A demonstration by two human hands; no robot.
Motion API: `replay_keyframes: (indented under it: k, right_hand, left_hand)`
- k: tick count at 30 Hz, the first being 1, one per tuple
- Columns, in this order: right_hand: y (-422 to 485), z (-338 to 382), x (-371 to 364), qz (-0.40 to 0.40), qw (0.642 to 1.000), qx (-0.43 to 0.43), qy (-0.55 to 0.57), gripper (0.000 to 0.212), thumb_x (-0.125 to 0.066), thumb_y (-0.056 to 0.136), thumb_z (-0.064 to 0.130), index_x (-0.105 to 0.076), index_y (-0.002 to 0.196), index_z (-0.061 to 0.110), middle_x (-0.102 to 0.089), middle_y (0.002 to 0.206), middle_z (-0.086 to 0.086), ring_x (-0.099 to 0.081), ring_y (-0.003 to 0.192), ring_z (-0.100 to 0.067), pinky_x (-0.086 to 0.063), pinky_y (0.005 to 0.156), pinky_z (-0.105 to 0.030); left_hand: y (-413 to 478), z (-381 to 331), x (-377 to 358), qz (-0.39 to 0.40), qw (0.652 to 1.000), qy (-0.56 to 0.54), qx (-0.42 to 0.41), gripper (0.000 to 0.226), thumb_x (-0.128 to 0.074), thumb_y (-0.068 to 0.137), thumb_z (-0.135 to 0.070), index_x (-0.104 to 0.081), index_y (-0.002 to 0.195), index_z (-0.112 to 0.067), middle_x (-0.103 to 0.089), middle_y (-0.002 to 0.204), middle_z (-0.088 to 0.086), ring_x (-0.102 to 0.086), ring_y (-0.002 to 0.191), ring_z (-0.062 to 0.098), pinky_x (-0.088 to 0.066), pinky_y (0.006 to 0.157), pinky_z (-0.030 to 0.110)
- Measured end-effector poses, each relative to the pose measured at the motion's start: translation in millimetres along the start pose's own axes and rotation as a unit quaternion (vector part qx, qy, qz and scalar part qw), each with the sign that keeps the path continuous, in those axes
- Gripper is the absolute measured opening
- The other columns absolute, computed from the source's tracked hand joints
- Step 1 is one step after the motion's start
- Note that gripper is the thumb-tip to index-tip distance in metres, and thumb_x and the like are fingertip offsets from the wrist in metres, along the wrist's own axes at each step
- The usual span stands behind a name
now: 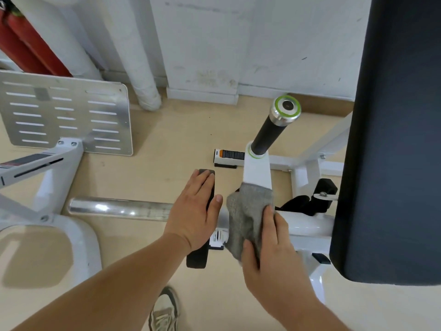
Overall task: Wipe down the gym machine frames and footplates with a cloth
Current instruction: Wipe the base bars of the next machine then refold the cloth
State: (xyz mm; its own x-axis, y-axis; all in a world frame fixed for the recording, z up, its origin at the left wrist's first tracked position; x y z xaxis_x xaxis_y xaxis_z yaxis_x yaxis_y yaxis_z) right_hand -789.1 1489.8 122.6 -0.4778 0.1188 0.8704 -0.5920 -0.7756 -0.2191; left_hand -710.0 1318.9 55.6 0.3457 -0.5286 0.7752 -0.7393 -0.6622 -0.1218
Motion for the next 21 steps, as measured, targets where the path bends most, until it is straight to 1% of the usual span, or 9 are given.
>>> replay_keyframes:
  k: [1,3,6,8,11,14,16,19,21]
  right_hand:
    - [14.5,-0.4,3.4,0.025,1.000,-0.013,0.002,0.083,-0.041,0.095,0.052,-0.005,0.161,0.017,-0.026,0.157,-0.002,-0.061,0.116,-0.024,-0.046,0.079,-0.023]
    - [51.6,2.9,13.9,0.017,0.999,-0.028,-0.001,0.087,-0.044,0.094,0.059,-0.008,0.160,0.016,-0.033,0.150,-0.002,-0.056,0.120,-0.025,-0.048,0.082,-0.032]
    - [97.2,13.6,17.9,-0.046,0.997,-0.052,-0.045,0.086,-0.021,0.097,0.065,-0.018,0.158,0.005,-0.036,0.154,-0.017,-0.043,0.137,-0.035,-0.046,0.105,-0.048]
    - [104.7,15.9,11.4,-0.091,0.991,-0.060,-0.078,0.080,-0.021,0.100,0.056,-0.028,0.155,-0.002,-0.029,0.161,-0.026,-0.031,0.147,-0.043,-0.036,0.116,-0.055]
    - [85.4,14.2,2.5,-0.104,0.990,-0.002,-0.094,0.071,-0.026,0.105,0.045,-0.022,0.160,0.001,-0.013,0.169,-0.022,-0.014,0.156,-0.039,-0.023,0.125,-0.051]
    - [32.6,10.5,-5.7,-0.078,0.992,0.062,-0.079,0.069,-0.024,0.107,0.046,-0.015,0.163,0.008,-0.004,0.172,-0.013,-0.002,0.159,-0.031,-0.023,0.126,-0.047]
    - [-4.8,7.1,-12.7,-0.068,0.993,0.072,-0.068,0.070,-0.030,0.106,0.046,-0.021,0.162,0.006,-0.008,0.172,-0.013,-0.008,0.158,-0.032,-0.022,0.127,-0.039]
    - [-20.8,1.8,-16.0,-0.067,0.995,0.060,-0.052,0.073,-0.035,0.103,0.049,-0.027,0.160,0.003,-0.012,0.171,-0.014,-0.016,0.157,-0.033,-0.007,0.126,-0.022]
    - [4.8,0.4,-13.1,-0.063,0.995,0.063,-0.048,0.075,-0.034,0.104,0.050,-0.023,0.161,0.004,-0.011,0.171,-0.015,-0.019,0.155,-0.035,-0.019,0.125,-0.031]
  left_hand:
    - [-0.1,0.2,0.3,-0.005,1.000,-0.001,-0.001,0.072,-0.018,0.102,-0.056,-0.029,0.161,-0.015,-0.021,0.168,-0.008,-0.003,0.157,0.007,-0.017,0.128,0.034]
    - [0.1,0.7,0.7,-0.010,1.000,-0.001,-0.001,0.070,-0.021,0.102,-0.053,-0.029,0.161,-0.016,-0.021,0.168,-0.008,-0.003,0.157,0.006,-0.014,0.126,0.028]
    - [0.0,-0.7,1.6,-0.007,1.000,0.004,0.000,0.068,-0.021,0.103,-0.052,-0.026,0.162,-0.018,-0.020,0.169,-0.010,-0.001,0.157,0.004,-0.010,0.124,0.023]
    - [-0.1,-1.3,2.4,-0.005,1.000,0.002,-0.001,0.070,-0.019,0.102,-0.054,-0.026,0.162,-0.018,-0.020,0.169,-0.010,-0.001,0.157,0.004,-0.011,0.124,0.024]
    - [0.3,-0.1,2.7,-0.003,1.000,0.000,0.000,0.072,-0.016,0.101,-0.056,-0.026,0.162,-0.017,-0.020,0.169,-0.009,-0.001,0.157,0.004,-0.013,0.126,0.027]
    - [0.2,-1.2,3.2,-0.007,1.000,-0.009,-0.002,0.071,-0.018,0.102,-0.054,-0.029,0.161,-0.016,-0.022,0.168,-0.009,-0.004,0.157,0.005,-0.017,0.128,0.032]
    - [-0.6,-0.7,2.6,-0.003,1.000,-0.011,-0.001,0.069,-0.019,0.103,-0.052,-0.029,0.161,-0.016,-0.021,0.168,-0.009,-0.003,0.157,0.004,-0.015,0.127,0.030]
    - [-0.2,-0.4,1.6,-0.006,1.000,-0.007,-0.004,0.067,-0.019,0.104,-0.051,-0.029,0.161,-0.016,-0.021,0.168,-0.008,-0.003,0.157,0.005,-0.015,0.127,0.030]
    - [-0.5,-0.4,1.1,-0.010,1.000,-0.003,-0.007,0.068,-0.019,0.104,-0.049,-0.030,0.161,-0.015,-0.022,0.168,-0.008,-0.004,0.157,0.006,-0.016,0.127,0.031]
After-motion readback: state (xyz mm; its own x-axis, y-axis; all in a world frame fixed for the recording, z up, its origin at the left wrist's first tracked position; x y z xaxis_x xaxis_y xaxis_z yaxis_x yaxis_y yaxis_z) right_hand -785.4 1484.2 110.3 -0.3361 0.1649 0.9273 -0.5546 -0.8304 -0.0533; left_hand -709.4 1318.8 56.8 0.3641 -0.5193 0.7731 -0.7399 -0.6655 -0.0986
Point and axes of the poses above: each hand's wrist, its own y-axis towards the middle knuckle, its own x-axis out of the back of the hand, z = x × y, the point moved 7 cm from there along y, towards the middle knuckle
